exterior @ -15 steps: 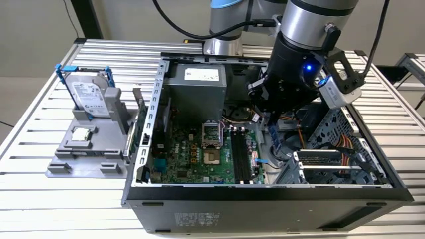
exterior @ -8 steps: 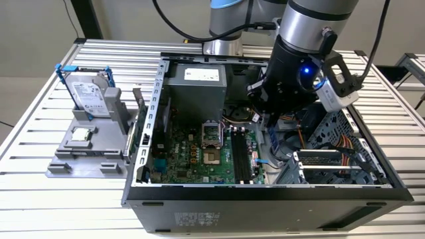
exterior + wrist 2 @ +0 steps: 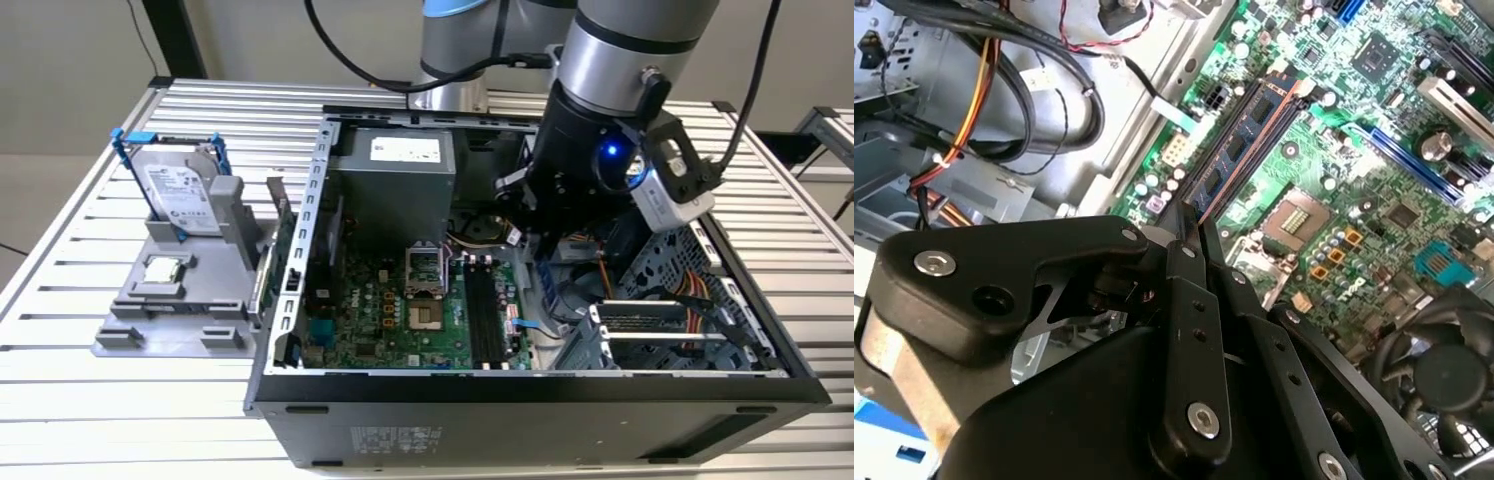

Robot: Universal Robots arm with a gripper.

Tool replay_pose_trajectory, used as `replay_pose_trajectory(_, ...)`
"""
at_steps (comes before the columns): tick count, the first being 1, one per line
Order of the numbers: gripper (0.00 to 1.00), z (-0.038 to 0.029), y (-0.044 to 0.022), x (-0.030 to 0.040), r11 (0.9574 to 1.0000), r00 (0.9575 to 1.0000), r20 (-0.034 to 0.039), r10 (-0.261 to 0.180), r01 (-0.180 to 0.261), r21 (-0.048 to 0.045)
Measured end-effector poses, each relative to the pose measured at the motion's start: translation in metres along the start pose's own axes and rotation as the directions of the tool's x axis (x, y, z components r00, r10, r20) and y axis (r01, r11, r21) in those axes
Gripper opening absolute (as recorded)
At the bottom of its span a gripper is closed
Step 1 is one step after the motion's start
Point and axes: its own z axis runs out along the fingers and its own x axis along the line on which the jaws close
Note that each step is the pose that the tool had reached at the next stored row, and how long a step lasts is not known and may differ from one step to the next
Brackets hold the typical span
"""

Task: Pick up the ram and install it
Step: 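Insert the ram into the slot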

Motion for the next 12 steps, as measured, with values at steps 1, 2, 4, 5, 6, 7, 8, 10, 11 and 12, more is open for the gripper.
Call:
replay_pose_trajectory(1,0.00,0.0011,0.0000,0.0000,1.0000,1.0000,0.0000,0.000,0.000,0.0000)
replay_pose_trajectory(2,0.00,0.0023,0.0000,0.0000,1.0000,1.0000,0.0001,0.001,-0.001,-0.0001)
replay_pose_trajectory(4,0.00,0.0040,0.0001,0.0000,1.0000,1.0000,0.0001,0.001,-0.001,-0.0002)
replay_pose_trajectory(5,0.00,0.0046,0.0001,0.0000,1.0000,1.0000,0.0001,0.001,-0.001,-0.0001)
replay_pose_trajectory(6,0.00,0.0053,0.0001,0.0000,1.0000,1.0000,0.0000,0.002,-0.002,-0.0001)
replay_pose_trajectory(7,0.00,0.0056,0.0001,0.0000,1.0000,1.0000,0.0000,0.002,-0.002,0.0001)
replay_pose_trajectory(8,0.00,0.0059,0.0001,0.0000,1.0000,1.0000,0.0000,0.002,-0.002,0.0001)
replay_pose_trajectory(10,0.00,0.0071,0.0000,0.0001,1.0000,1.0000,0.0001,0.003,-0.003,-0.0003)
replay_pose_trajectory(11,0.00,0.0075,0.0000,0.0002,1.0000,1.0000,0.0000,0.003,-0.003,-0.0002)
replay_pose_trajectory(12,0.00,0.0077,0.0000,0.0003,1.0000,1.0000,-0.0001,0.004,-0.004,0.0002)
